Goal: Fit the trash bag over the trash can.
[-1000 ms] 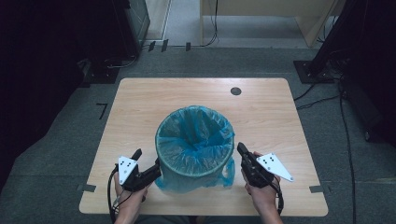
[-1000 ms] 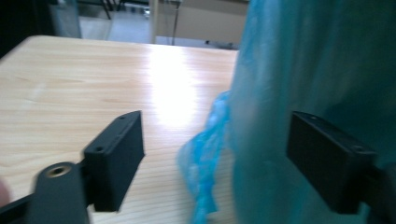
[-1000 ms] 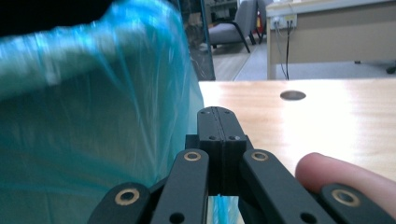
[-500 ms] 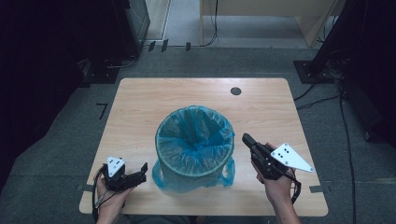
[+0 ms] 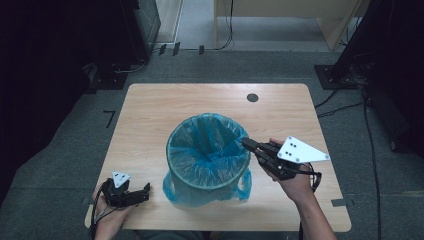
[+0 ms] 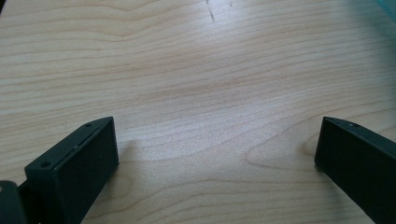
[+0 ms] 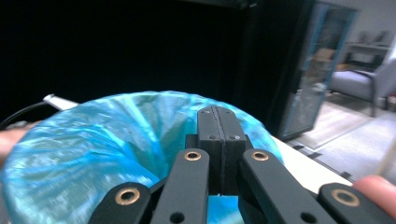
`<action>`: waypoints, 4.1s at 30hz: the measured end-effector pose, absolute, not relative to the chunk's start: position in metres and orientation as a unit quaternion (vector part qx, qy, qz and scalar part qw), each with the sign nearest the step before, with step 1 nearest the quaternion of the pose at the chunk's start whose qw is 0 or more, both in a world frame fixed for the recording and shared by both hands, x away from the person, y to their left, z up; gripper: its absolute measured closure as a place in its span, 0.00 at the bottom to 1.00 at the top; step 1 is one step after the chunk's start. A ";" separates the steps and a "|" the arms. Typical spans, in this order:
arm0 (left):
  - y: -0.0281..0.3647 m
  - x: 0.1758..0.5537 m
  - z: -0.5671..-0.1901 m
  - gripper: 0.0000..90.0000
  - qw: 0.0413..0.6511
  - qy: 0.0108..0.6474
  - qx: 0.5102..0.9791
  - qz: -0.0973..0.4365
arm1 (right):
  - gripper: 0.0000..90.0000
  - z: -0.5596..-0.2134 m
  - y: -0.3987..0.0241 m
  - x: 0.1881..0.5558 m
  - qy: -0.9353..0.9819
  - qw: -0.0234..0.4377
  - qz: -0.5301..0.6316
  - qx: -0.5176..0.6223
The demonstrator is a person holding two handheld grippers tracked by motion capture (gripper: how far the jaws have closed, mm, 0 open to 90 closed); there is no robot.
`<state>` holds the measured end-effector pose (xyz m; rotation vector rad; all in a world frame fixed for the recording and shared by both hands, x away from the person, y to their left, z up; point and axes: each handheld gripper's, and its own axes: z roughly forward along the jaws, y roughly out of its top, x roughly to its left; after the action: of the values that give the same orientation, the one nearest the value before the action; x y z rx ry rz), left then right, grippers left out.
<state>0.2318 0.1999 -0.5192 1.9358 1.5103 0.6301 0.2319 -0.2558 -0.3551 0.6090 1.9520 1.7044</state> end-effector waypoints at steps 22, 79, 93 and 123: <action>0.202 0.234 -0.520 0.00 0.302 0.566 0.730 0.235 | 1.00 -0.300 -0.150 0.277 0.878 0.093 0.462 -0.086; 0.202 0.235 -0.519 0.00 0.303 0.562 0.733 0.234 | 1.00 -0.367 -0.101 0.281 0.941 -0.006 0.221 -0.256; 0.202 0.235 -0.519 0.00 0.303 0.562 0.733 0.234 | 1.00 -0.345 -0.106 0.276 0.935 0.001 0.230 -0.268; 0.202 0.235 -0.519 0.00 0.302 0.562 0.734 0.234 | 1.00 -0.357 -0.058 0.310 0.925 0.091 0.232 -0.287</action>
<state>0.2353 0.2024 -0.5193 1.9452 1.4907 0.6196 0.3097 -0.0578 -0.3574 -0.8541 2.7473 0.6906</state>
